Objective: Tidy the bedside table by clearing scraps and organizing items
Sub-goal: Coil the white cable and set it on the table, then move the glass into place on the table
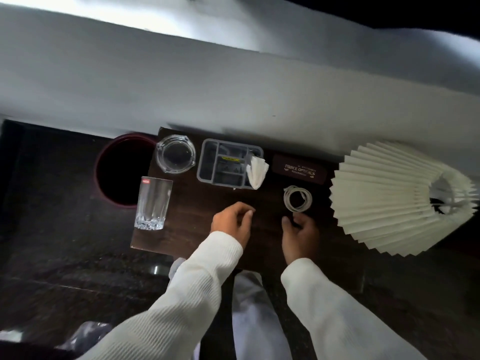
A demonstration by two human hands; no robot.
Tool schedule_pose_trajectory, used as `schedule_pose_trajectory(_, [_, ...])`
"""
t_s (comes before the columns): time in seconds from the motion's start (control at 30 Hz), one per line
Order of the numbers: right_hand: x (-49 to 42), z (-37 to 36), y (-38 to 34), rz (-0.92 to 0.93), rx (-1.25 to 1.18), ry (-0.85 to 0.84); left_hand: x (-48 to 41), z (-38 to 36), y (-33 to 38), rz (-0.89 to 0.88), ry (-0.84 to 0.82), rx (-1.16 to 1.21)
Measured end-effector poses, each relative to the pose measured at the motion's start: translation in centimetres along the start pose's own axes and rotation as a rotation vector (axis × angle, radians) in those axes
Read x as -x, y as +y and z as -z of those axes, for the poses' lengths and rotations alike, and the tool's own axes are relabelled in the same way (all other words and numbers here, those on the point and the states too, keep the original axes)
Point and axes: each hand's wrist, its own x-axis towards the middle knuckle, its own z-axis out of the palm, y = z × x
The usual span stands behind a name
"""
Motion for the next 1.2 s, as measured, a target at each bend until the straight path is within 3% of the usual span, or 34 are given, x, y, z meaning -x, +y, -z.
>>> schedule_pose_trajectory(0.23, [6.6,-6.4,-1.2,0.044,-0.028,-0.273,2.2,9.2,-4.7,-0.118,0.350,0.075])
schedule_pose_trajectory(0.33, [8.5,-9.3,-2.7,0.066,-0.029,-0.357,1.4,13.3,-6.7,-0.128,0.576,0.053])
schedule_pose_trajectory(0.43, [9.6,-12.0,-4.3,0.058,0.002,-0.445,-0.1,16.1,-8.3,-0.064,0.683,0.035])
schedule_pose_trajectory(0.53, [10.3,-14.3,-5.3,0.071,0.086,-0.531,-2.0,17.5,-9.8,0.130,0.648,0.118])
schedule_pose_trajectory(0.67, [10.3,-16.9,-6.0,0.106,0.174,-0.583,-4.4,18.1,-10.6,0.337,0.477,0.237])
schedule_pose_trajectory(0.87, [10.4,-19.5,-6.4,0.085,0.215,-0.617,-6.3,17.7,-11.5,0.355,0.235,0.188])
schedule_pose_trajectory(1.0, [10.5,-20.5,-6.7,0.101,0.189,-0.651,-6.7,18.1,-12.4,0.400,0.204,0.173])
schedule_pose_trajectory(1.2, [11.1,-20.6,-7.4,0.095,0.159,-0.646,-5.9,18.3,-12.3,0.321,0.194,0.314])
